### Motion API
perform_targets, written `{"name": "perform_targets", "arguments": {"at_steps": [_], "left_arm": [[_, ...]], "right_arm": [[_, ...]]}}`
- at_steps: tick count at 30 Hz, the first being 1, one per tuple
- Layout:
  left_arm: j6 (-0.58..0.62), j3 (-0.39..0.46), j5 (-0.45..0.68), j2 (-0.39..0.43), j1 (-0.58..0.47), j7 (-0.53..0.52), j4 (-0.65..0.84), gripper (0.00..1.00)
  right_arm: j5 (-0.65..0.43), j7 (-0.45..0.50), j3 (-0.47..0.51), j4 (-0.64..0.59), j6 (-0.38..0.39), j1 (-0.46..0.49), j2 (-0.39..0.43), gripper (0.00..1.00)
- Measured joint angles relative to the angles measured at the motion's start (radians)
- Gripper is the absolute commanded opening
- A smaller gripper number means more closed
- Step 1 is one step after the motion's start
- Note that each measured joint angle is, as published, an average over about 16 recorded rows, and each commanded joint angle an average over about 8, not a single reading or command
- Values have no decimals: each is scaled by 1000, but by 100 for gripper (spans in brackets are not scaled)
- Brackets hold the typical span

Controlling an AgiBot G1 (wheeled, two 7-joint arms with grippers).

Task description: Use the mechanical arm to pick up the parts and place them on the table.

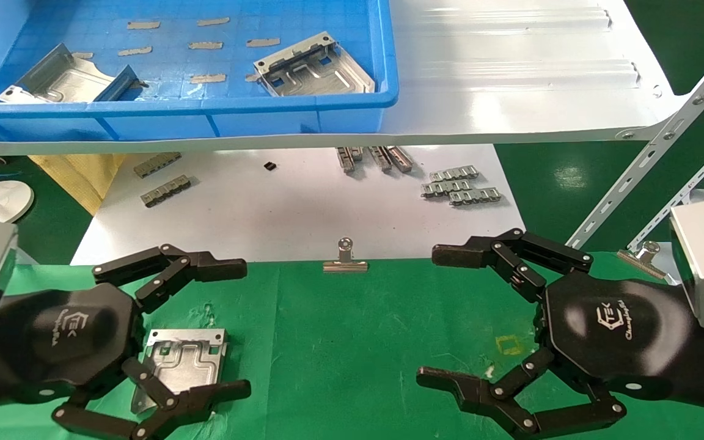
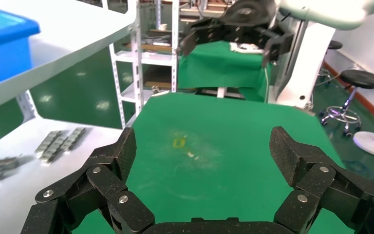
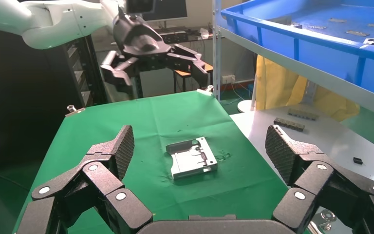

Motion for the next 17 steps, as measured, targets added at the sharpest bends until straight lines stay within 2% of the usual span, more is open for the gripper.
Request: {"name": "perform_targets", "arguments": {"at_steps": [8,17], "left_arm": [[-9,-64,-6,-7,42,-57,-89,100],[-12,-83,-8,-9,55,-71,-114,100]], "right_arm": [[0,0,0,0,0,0,0,100],[0,0,0,0,0,0,0,100]]}}
